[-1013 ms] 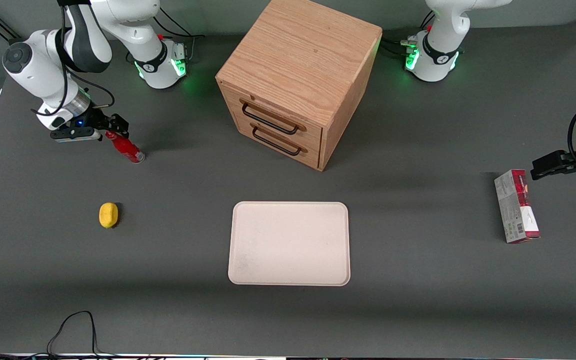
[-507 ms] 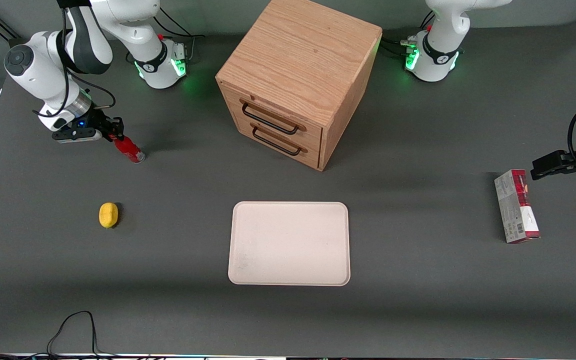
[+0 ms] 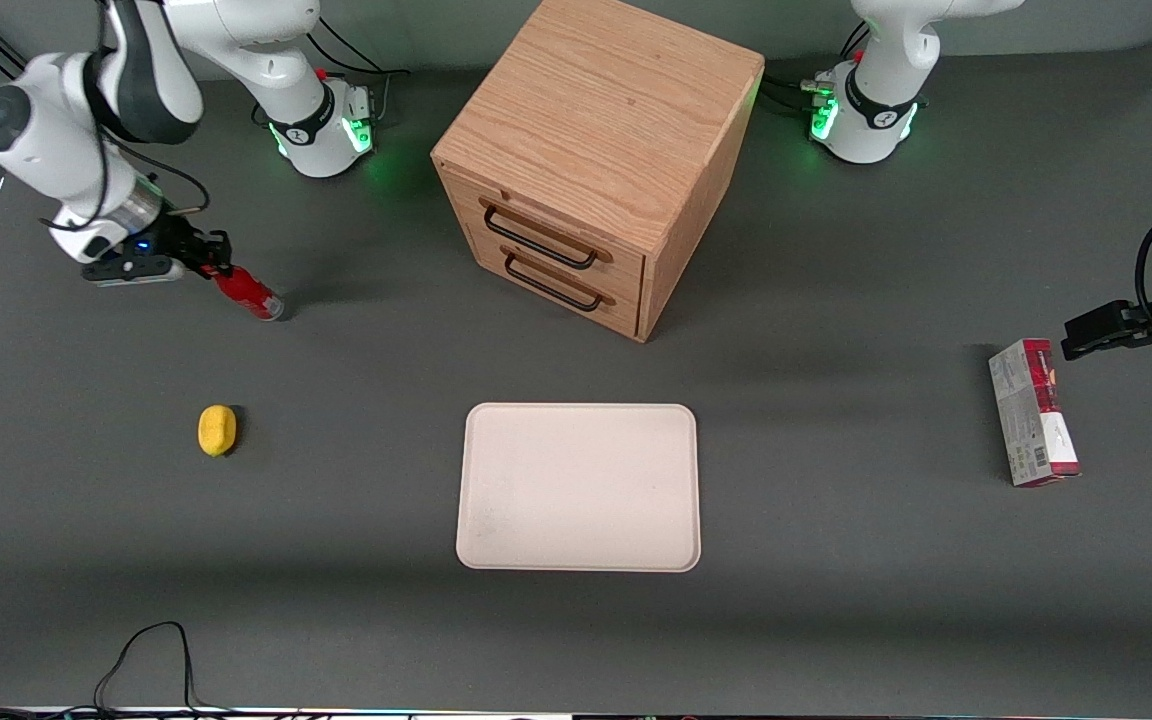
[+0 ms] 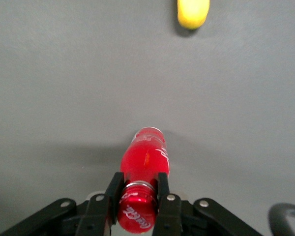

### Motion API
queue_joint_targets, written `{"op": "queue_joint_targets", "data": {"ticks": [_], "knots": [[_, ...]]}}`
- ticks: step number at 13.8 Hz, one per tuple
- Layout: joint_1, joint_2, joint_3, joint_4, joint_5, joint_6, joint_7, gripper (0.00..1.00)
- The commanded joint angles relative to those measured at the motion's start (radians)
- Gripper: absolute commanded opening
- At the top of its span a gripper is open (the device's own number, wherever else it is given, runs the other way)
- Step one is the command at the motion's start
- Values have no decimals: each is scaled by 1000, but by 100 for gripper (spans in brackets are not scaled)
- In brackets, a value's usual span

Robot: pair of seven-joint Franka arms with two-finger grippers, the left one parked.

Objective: Place coke bottle on tray
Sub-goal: 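Lift the bottle and carry it toward the white tray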

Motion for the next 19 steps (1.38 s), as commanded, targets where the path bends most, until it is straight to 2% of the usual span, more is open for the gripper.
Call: {"op": "queue_joint_targets", "data": {"ticks": [1, 3, 8, 12, 15, 17, 19], "knots": [[26, -27, -2, 190, -13, -204, -14, 17], [68, -17, -1, 355, -11, -356, 0, 16], [74, 80, 2, 756, 8, -678, -6, 15], [91, 173, 4, 885, 45, -728, -9, 15], [178, 385, 4, 1126, 56, -743, -3, 14], [212, 546, 5, 1340, 120, -807, 1, 13], [230, 714, 22, 1545, 150, -870, 4, 13]]}}
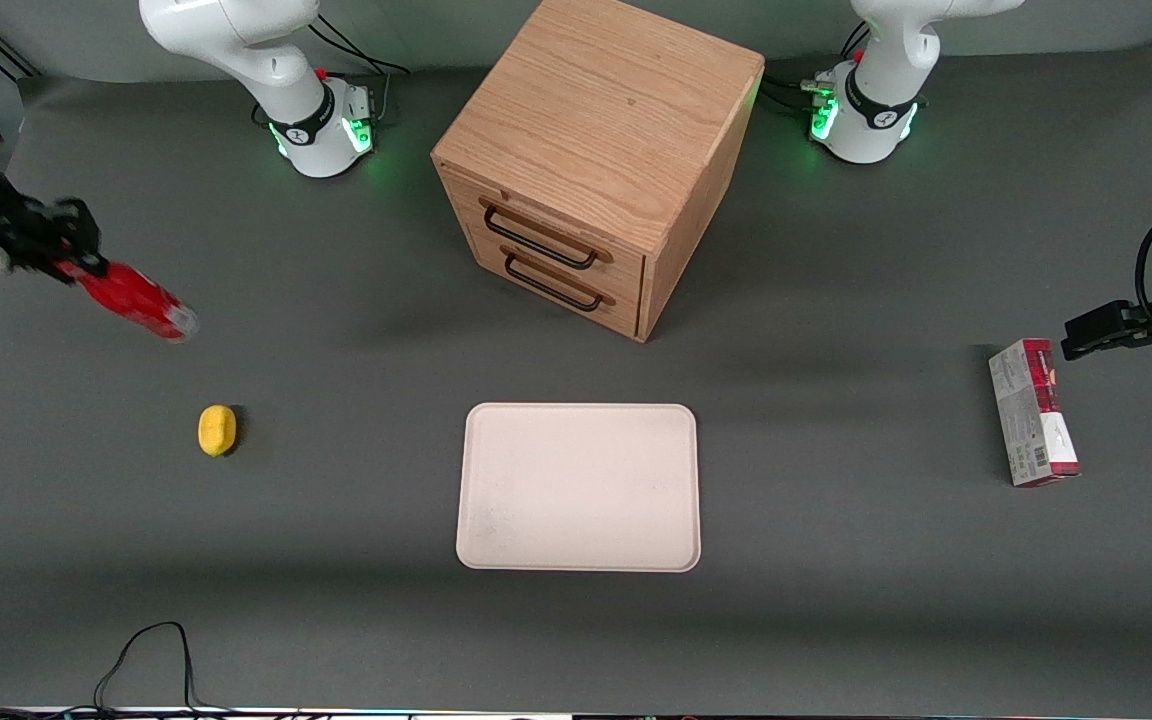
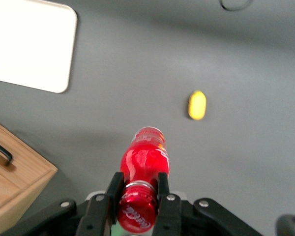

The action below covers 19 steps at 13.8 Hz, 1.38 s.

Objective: Place coke bottle on tray
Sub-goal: 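Lift the bottle and carry it toward the white tray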

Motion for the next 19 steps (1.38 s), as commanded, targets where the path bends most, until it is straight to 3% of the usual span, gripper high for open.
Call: {"op": "queue_joint_targets", "data": {"ticks": [1, 5, 10, 15, 19], "knots": [[17, 289, 28, 397, 45, -116, 14, 11], [54, 476, 155, 600, 29, -102, 117, 4], [215, 541, 159, 620, -40, 14, 125, 0], [238, 585, 177, 615, -40, 123, 123, 0], [225, 715, 176, 611, -40, 255, 117, 0]]}}
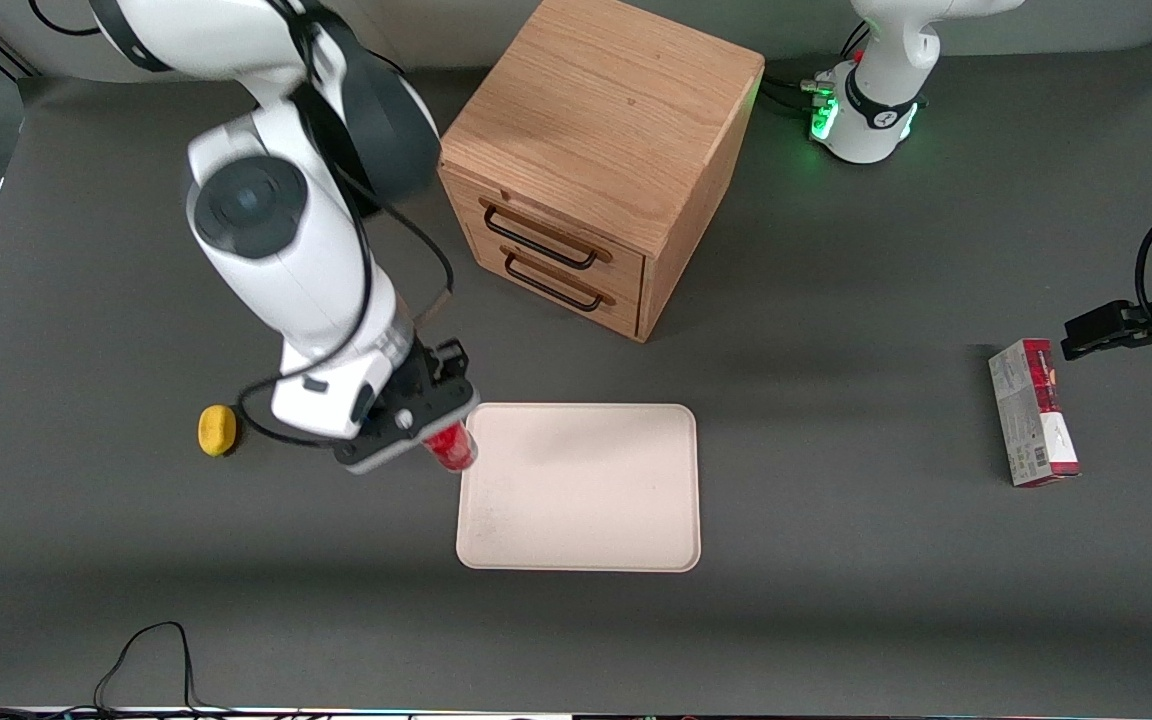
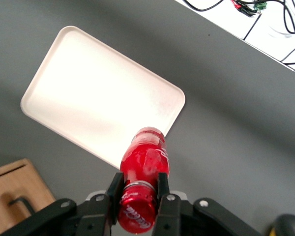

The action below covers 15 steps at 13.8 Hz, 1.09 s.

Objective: Place coke bottle on tray
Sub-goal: 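Lift the bottle and carry it toward the white tray, then lower the held bottle onto the white tray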

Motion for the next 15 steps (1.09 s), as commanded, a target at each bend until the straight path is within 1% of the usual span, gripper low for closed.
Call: {"op": "queue_joint_targets", "data": {"ticks": [1, 5, 9, 10, 11, 12, 13, 14, 15], "knots": [[-13, 107, 9, 42, -17, 91, 2, 0], [-13, 224, 11, 37, -12, 217, 0, 0], [-13, 273, 9, 34, -14, 254, 0, 0], [-13, 275, 9, 29, -14, 263, 2, 1], [-13, 275, 9, 17, -14, 274, 3, 6], [-13, 275, 9, 13, -14, 280, 9, 18], [-13, 275, 9, 8, -12, 282, 12, 56], [-13, 275, 9, 8, -12, 283, 12, 89], [-13, 273, 9, 6, -12, 283, 11, 100]]}}
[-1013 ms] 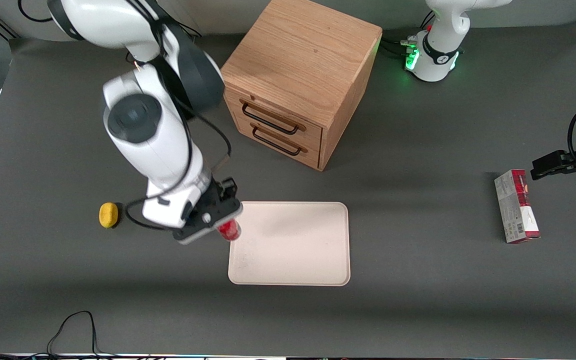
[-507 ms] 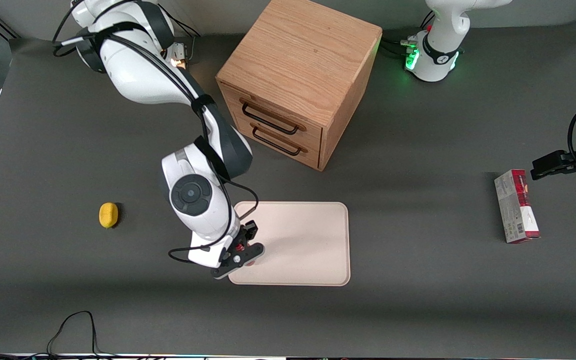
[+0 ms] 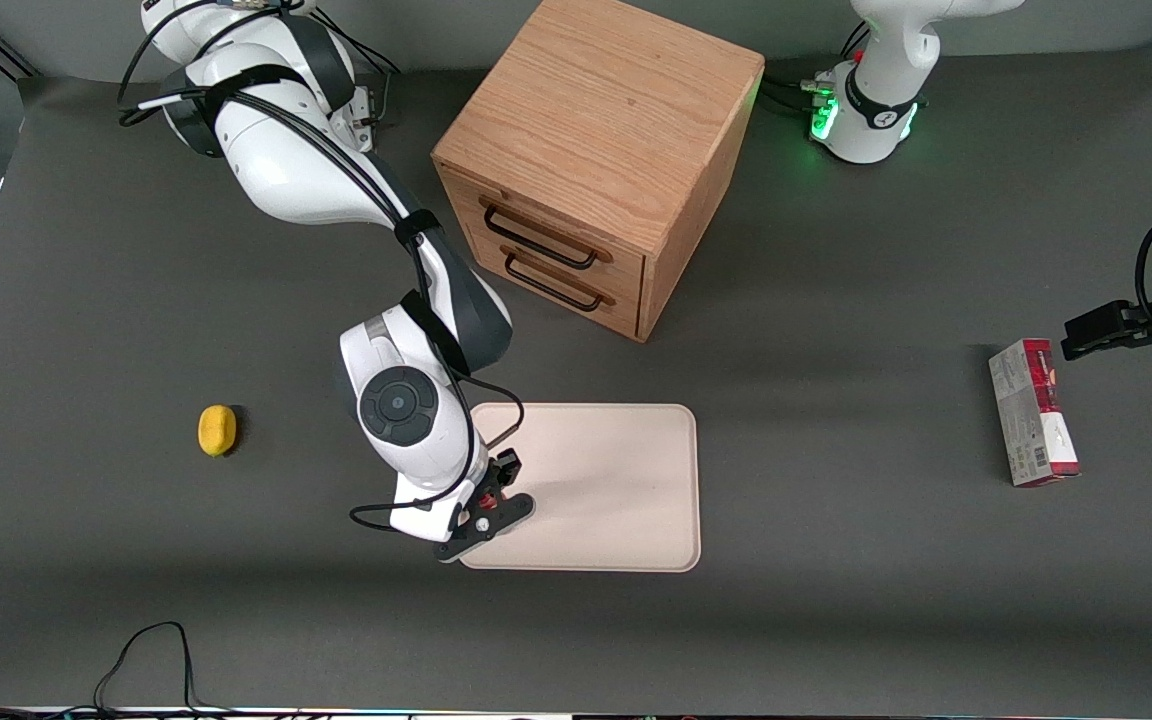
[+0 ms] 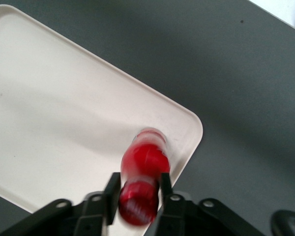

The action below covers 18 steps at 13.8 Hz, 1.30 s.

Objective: Place coke bottle on tray

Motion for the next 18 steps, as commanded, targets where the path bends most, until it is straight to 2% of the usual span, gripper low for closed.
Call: {"op": "queue_joint_targets", "data": {"ticks": [1, 5, 12, 15, 18], "knots": [[-3, -3, 9, 6, -12, 12, 11, 100], [2, -72, 8, 6, -8, -17, 14, 100], [-3, -335, -2, -21, -9, -383, 49, 100], [-17, -547, -67, -242, -3, -408, 48, 100], [-185, -737, -58, -466, 95, -370, 34, 100]]}}
